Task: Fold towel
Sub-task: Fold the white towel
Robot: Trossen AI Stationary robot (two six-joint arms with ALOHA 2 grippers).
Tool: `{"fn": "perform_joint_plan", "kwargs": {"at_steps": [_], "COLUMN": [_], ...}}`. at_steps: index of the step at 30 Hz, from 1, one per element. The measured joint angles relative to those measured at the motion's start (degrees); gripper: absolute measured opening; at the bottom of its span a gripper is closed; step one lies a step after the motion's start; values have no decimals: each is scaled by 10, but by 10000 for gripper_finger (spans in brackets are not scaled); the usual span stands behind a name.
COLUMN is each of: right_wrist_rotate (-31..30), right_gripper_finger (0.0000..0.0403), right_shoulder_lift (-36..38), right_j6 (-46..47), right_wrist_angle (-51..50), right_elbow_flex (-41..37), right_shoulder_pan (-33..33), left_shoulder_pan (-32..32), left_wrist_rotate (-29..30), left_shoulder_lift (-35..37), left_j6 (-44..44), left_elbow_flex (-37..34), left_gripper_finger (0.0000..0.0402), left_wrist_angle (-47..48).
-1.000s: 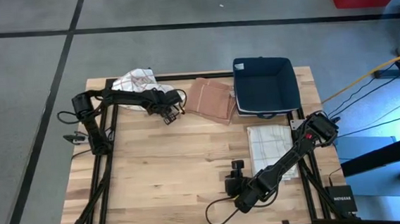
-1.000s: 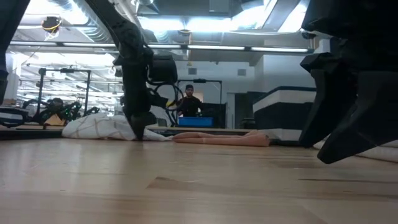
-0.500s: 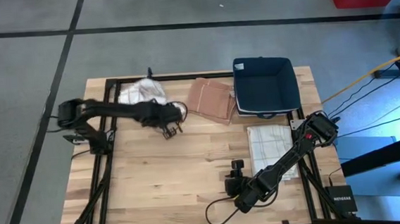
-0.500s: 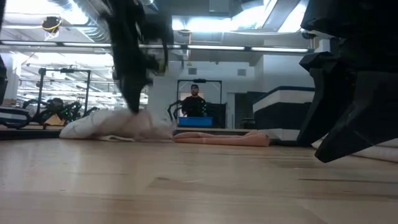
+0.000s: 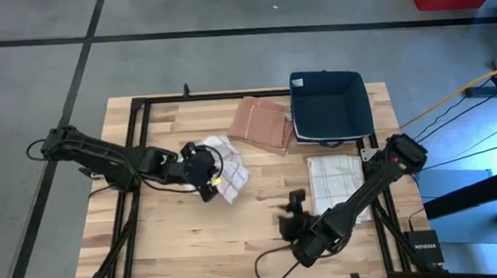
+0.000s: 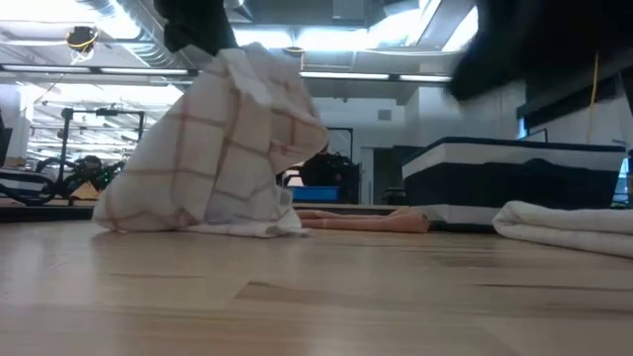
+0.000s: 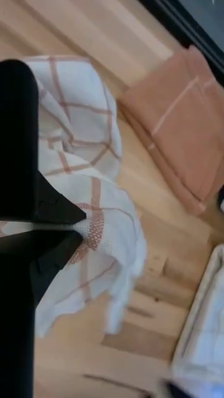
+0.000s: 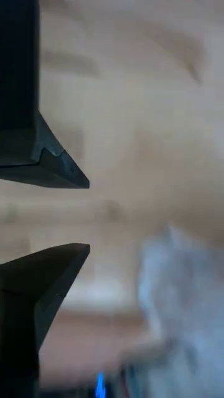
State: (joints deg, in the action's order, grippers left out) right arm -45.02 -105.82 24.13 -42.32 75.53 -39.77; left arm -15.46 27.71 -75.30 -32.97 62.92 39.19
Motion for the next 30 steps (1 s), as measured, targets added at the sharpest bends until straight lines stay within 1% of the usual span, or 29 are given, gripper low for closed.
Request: {"fn": "perform_joint_plan", "kwargs": {"at_steps": [3, 5, 7, 8, 9, 10, 12, 13, 14, 16, 20, 23, 30], "right_wrist_rotate": [-103, -160, -184, -178, -157, -123, -47, -19, -8, -6, -44, -69, -74], "right_gripper_finger": [159, 159, 159, 159, 159, 159, 159, 159, 159, 159, 159, 159, 159], "right_shoulder_lift": [26, 41, 49, 51, 52, 52, 47, 42, 36, 23, 8, -2, -10], "right_j6": [0, -37, -96, -122, -144, -161, -183, -183, -181, -179, -156, -139, -135], "right_wrist_angle": [-71, -66, -28, -2, 25, 47, 60, 66, 70, 64, 65, 66, 86], "right_elbow_flex": [64, 94, 111, 113, 113, 112, 111, 111, 111, 110, 110, 110, 110], "right_shoulder_pan": [0, 2, 12, 19, 27, 36, 55, 65, 74, 87, 100, 103, 102], "left_shoulder_pan": [-14, -19, -19, -19, -19, -18, -19, -18, -18, -17, -18, -21, -21], "left_wrist_rotate": [1, 1, 1, 1, 1, 1, 1, 0, 0, 0, -2, -6, -7], "left_shoulder_lift": [-7, -11, -11, -11, -11, -11, -11, -11, -11, -11, -11, -11, -11], "left_j6": [-1, -1, -1, -1, 3, 7, 16, 17, 16, 15, -7, -8, -15], "left_elbow_flex": [0, 0, 0, 0, 0, 0, 0, 0, 0, 0, 0, 0, 0], "left_gripper_finger": [4, 8, 10, 11, 11, 11, 12, 12, 12, 12, 12, 12, 13], "left_wrist_angle": [-14, -29, -66, -81, -95, -107, -125, -131, -136, -144, -176, -187, -191]}}
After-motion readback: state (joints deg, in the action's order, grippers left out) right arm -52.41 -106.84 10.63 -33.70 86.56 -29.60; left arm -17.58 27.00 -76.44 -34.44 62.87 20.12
